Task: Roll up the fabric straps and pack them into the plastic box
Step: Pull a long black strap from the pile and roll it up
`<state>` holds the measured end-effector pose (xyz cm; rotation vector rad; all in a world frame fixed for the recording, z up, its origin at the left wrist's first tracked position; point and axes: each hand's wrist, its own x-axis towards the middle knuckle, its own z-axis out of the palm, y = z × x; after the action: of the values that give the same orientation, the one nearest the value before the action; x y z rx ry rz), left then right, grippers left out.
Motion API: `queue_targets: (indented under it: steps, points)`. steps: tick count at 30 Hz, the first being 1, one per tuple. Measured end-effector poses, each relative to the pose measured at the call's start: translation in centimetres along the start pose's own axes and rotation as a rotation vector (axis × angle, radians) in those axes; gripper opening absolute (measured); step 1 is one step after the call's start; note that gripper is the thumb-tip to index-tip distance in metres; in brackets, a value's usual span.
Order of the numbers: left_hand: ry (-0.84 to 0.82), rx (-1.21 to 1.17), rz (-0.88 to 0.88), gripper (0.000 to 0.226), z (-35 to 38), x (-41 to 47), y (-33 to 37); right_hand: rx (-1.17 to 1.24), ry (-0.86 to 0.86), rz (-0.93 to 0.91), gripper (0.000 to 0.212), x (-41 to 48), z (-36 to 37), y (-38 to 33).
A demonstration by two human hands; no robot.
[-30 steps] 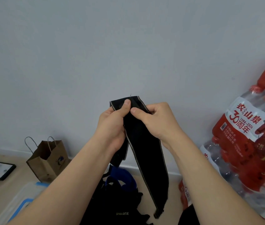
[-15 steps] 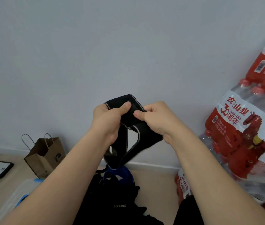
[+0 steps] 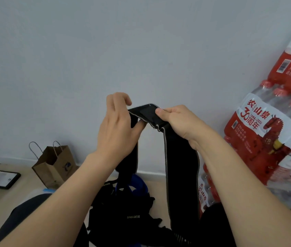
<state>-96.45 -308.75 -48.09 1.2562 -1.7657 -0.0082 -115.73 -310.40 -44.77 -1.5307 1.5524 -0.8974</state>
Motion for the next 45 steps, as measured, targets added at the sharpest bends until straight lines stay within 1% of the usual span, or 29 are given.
queue_targets:
  steps: [2,4,5,6,8,10,12,13,14,17,20,22,25,27,29,30,31,34,37,40,41,43,45]
  points:
    - [-0.042,0.063,0.139,0.037,-0.6,0.1,0.1,0.067,-0.059,0.037,0.041,-0.7,0.0,-0.1]
    - [-0.167,0.068,0.275,0.038,-0.9,-0.3,0.1,0.114,-0.083,0.057,0.037,-1.4,0.0,0.0]
    - [-0.231,0.020,0.266,0.038,-0.9,-0.5,0.3,0.147,-0.091,0.072,0.035,-1.8,-0.2,-0.1]
    - [-0.266,-0.032,0.229,0.037,-0.7,-0.8,0.6,0.202,-0.129,0.101,0.035,-2.1,-0.5,-0.1]
    - [-0.246,-0.071,0.112,0.035,-0.2,-1.2,1.3,0.319,-0.310,0.187,0.038,-3.2,-1.6,-0.1]
    - [-0.215,-0.099,-0.035,0.034,0.3,-1.5,1.7,0.268,-0.462,0.198,0.037,-4.4,-2.6,0.3]
    - [-0.213,-0.171,-0.172,0.034,0.8,-1.7,2.0,0.220,-0.500,0.185,0.051,-5.3,-3.4,0.9]
    - [-0.241,-0.201,-0.244,0.032,1.2,-1.8,2.1,0.241,-0.490,0.188,0.058,-5.9,-3.8,1.1]
    - [-0.281,-0.222,-0.327,0.028,1.7,-2.1,2.1,0.279,-0.484,0.185,0.058,-6.4,-4.2,1.2]
    - [-0.419,-0.290,-0.594,0.022,3.3,-3.1,1.5,0.362,-0.522,0.132,0.036,-7.8,-5.7,1.6]
    - [-0.546,-0.439,-0.770,0.015,4.3,-4.7,1.2,0.394,-0.471,0.017,0.026,-8.8,-6.9,2.6]
    - [-0.595,-0.574,-0.898,0.018,4.5,-5.3,1.4,0.451,-0.396,-0.073,0.026,-9.4,-7.2,3.0]
    - [-0.659,-0.682,-1.049,0.020,5.1,-5.8,1.9,0.533,-0.324,-0.196,0.046,-9.9,-7.3,3.2]
    - [-0.691,-0.693,-1.120,0.018,5.7,-6.0,2.0,0.490,-0.290,-0.274,0.063,-9.8,-7.3,3.4]
    - [-0.746,-0.679,-1.135,0.017,6.4,-6.5,2.1,0.493,-0.266,-0.304,0.077,-9.3,-7.1,3.4]
    - [-0.770,-0.653,-1.109,0.017,6.8,-6.8,2.1,0.537,-0.231,-0.299,0.078,-9.0,-6.9,3.2]
    - [-0.783,-0.619,-1.064,0.015,7.2,-7.1,2.0,0.602,-0.180,-0.293,0.074,-8.7,-6.8,3.0]
    - [-0.779,-0.532,-0.964,0.019,8.4,-8.3,1.8,0.786,-0.049,-0.286,0.052,-7.8,-7.0,2.5]
    - [-0.868,-0.562,-1.016,0.019,9.3,-9.6,1.9,0.758,0.017,-0.278,0.034,-7.2,-6.9,2.5]
    - [-0.996,-0.610,-1.054,0.021,9.7,-10.9,2.2,0.731,0.103,-0.279,0.030,-6.9,-6.2,2.3]
    - [-1.046,-0.626,-1.042,0.023,9.6,-11.3,2.3,0.687,0.089,-0.274,0.032,-6.9,-6.0,2.2]
    - [-1.137,-0.637,-1.003,0.033,9.2,-11.7,2.4,0.502,0.033,-0.206,0.032,-6.9,-5.6,2.1]
    - [-1.170,-0.608,-0.980,0.041,8.5,-11.8,2.2,0.344,0.019,-0.091,0.019,-6.6,-4.9,2.4]
